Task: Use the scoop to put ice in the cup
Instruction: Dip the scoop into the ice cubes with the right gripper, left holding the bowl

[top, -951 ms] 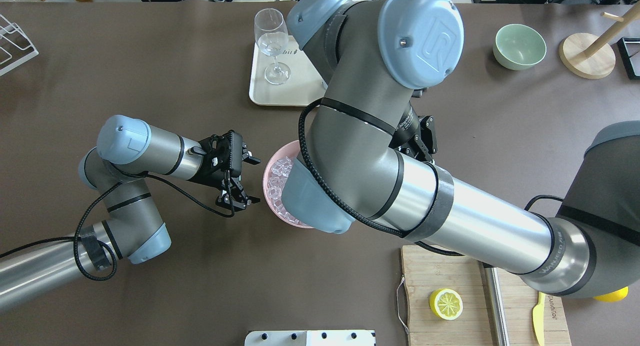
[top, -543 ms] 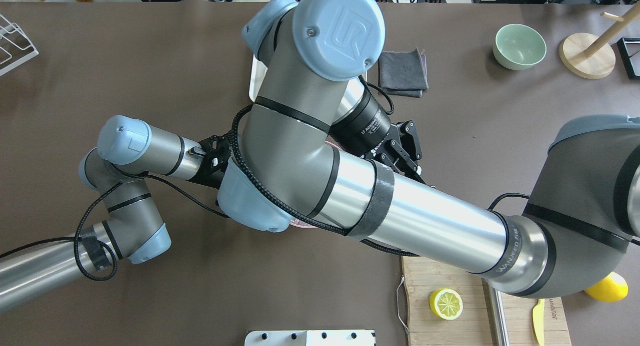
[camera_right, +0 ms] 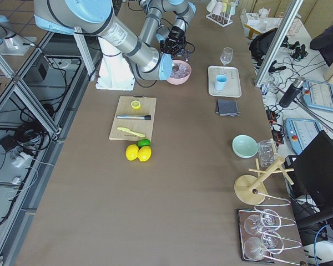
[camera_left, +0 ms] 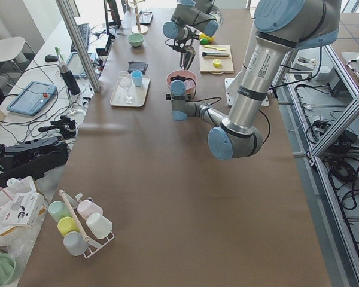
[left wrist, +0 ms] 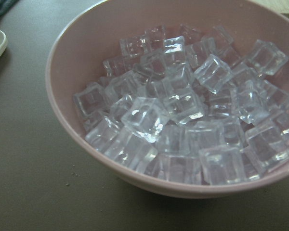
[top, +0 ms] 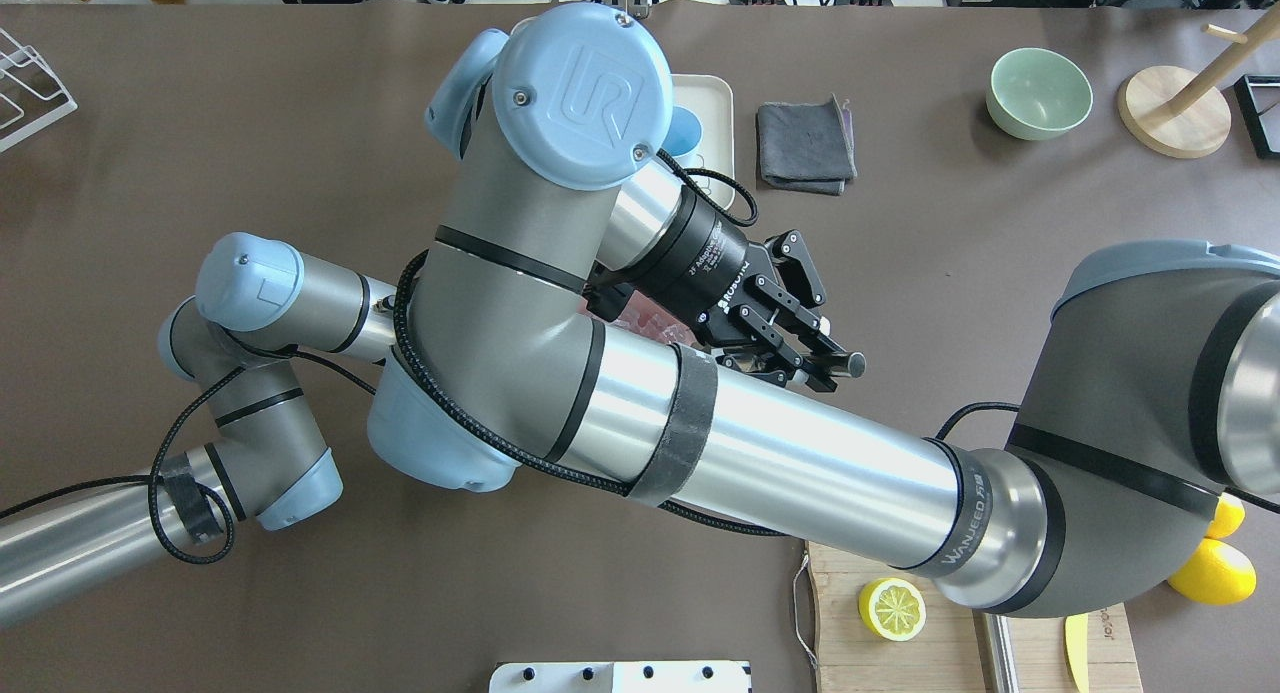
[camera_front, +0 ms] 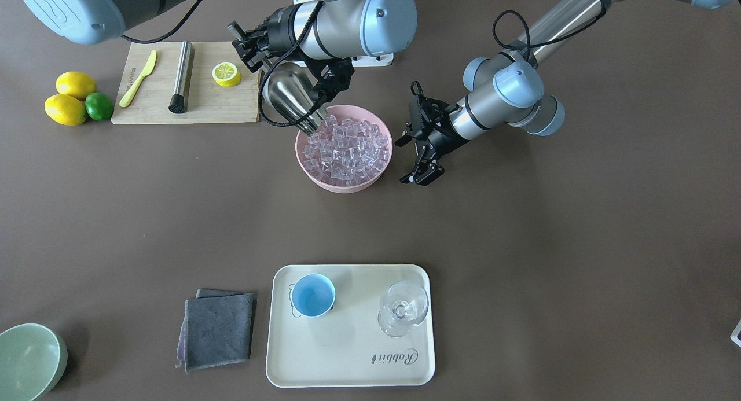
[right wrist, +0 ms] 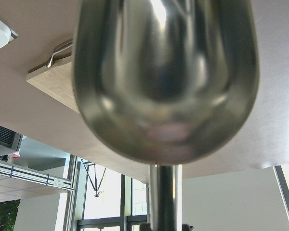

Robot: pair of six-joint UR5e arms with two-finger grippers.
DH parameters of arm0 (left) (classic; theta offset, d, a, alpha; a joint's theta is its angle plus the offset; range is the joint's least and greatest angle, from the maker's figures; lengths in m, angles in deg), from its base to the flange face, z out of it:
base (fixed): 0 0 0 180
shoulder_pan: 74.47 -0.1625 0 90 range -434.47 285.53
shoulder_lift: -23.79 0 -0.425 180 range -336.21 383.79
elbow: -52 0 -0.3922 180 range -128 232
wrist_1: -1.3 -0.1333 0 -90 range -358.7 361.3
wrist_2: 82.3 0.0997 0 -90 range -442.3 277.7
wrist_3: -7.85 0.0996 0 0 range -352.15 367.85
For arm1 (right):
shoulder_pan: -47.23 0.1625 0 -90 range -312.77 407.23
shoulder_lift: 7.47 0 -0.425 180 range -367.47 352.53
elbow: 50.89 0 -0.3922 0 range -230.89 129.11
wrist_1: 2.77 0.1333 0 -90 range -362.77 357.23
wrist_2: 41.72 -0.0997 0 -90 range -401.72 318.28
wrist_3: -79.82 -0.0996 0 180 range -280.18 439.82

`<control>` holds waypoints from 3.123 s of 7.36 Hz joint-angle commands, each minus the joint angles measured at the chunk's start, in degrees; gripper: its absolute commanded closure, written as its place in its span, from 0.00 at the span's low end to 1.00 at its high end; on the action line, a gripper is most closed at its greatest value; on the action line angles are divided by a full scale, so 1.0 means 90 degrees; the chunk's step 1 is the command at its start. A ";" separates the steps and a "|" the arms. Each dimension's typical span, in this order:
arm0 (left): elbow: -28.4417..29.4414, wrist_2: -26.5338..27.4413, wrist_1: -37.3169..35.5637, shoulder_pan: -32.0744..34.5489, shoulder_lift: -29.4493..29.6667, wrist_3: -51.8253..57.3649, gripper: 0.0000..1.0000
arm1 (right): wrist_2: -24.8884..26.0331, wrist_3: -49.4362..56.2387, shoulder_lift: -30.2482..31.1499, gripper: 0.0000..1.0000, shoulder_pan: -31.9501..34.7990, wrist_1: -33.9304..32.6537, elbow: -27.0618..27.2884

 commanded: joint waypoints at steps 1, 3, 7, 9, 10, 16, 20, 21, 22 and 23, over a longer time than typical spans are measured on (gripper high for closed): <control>0.0000 0.0000 0.0000 -0.0006 0.0000 0.0000 0.02 | 0.0317 0.0030 -0.0294 1.00 -0.0126 0.0037 -0.0749; 0.0000 -0.0010 0.0010 -0.0016 0.0000 0.0000 0.02 | 0.0483 0.0040 -0.0353 1.00 -0.0330 0.0182 -0.0966; 0.0000 -0.0010 0.0010 -0.0035 0.0000 0.0000 0.02 | 0.0746 0.0040 -0.0354 1.00 -0.0517 0.0525 -0.1269; 0.0000 -0.0010 0.0010 -0.0036 0.0000 0.0000 0.02 | 0.0854 0.0040 -0.0256 1.00 -0.0517 0.0574 -0.1289; 0.0000 0.0000 0.0010 -0.0036 0.0000 0.0000 0.02 | 0.0874 0.0040 -0.0227 1.00 -0.0517 0.0739 -0.1386; 0.0029 0.0000 0.0000 -0.0045 0.0000 0.0000 0.02 | 0.0845 -0.0009 -0.0100 1.00 -0.0527 0.1764 -0.1602; 0.0039 0.0000 0.0000 -0.0045 -0.0010 0.0000 0.02 | 0.0990 -0.0009 0.0670 1.00 -0.0653 0.2253 -0.0472; 0.0049 0.0000 0.0000 -0.0045 0.0000 0.0000 0.02 | 0.1001 0.0001 0.0933 1.00 -0.0663 0.2447 -0.0169; 0.0049 0.0000 0.0000 -0.0055 0.0000 0.0000 0.02 | 0.1059 0.0039 0.1090 1.00 -0.0664 0.2584 0.0066; 0.0049 0.0000 0.0000 -0.0055 -0.0010 0.0000 0.02 | 0.1089 0.0059 0.1324 1.00 -0.0664 0.2760 0.0378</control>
